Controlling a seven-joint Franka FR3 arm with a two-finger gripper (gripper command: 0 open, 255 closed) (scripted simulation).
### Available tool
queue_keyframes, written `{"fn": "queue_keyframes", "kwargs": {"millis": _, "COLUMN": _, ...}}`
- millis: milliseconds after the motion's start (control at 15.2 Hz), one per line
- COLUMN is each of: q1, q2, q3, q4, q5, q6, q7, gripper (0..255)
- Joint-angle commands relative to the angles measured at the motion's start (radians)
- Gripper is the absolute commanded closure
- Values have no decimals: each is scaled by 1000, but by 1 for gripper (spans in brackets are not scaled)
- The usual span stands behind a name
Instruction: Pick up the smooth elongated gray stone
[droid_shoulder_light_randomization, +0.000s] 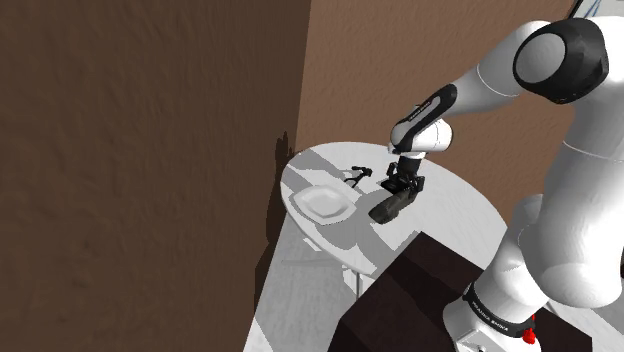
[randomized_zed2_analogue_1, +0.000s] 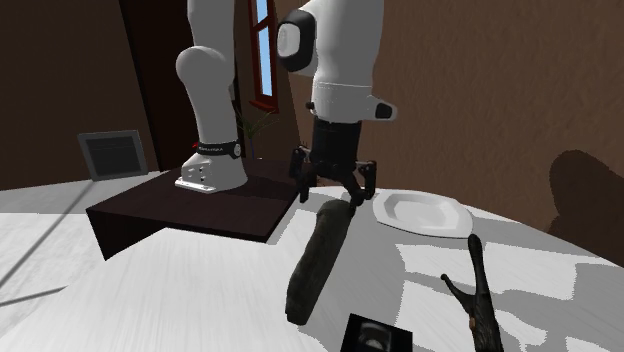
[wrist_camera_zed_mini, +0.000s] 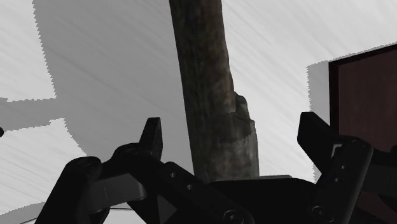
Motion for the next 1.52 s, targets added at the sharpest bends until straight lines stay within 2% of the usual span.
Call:
{"fn": "queue_keyframes", "kwargs": {"millis": 0, "q1": -22, "q2": 40, "q3": 25, "q4": 3, "q5": 52, "q6": 22, "q7": -46, "gripper": 0}}
{"fn": "queue_keyframes", "kwargs": {"millis": 264, "q1": -69, "q2": 115, "q3": 86, "q4": 5, "q5": 148, "q6": 71, "q7": -111, "gripper": 0}}
{"fn": "queue_keyframes", "kwargs": {"millis": 396, "q1": -70, "q2": 115, "q3": 87, "q4": 5, "q5": 147, "q6": 71, "q7": -111, "gripper": 0}}
{"fn": "queue_keyframes", "kwargs": {"millis": 462, "q1": -72, "q2": 119, "q3": 90, "q4": 8, "q5": 151, "q6": 71, "q7": -113, "gripper": 255}}
{"fn": "queue_keyframes", "kwargs": {"millis": 1056, "q1": -70, "q2": 115, "q3": 87, "q4": 5, "q5": 147, "q6": 71, "q7": -111, "gripper": 255}}
{"fn": "queue_keyframes", "kwargs": {"millis": 1452, "q1": -7, "q2": 16, "q3": 6, "q4": 3, "q5": 21, "q6": 6, "q7": -25, "gripper": 255}}
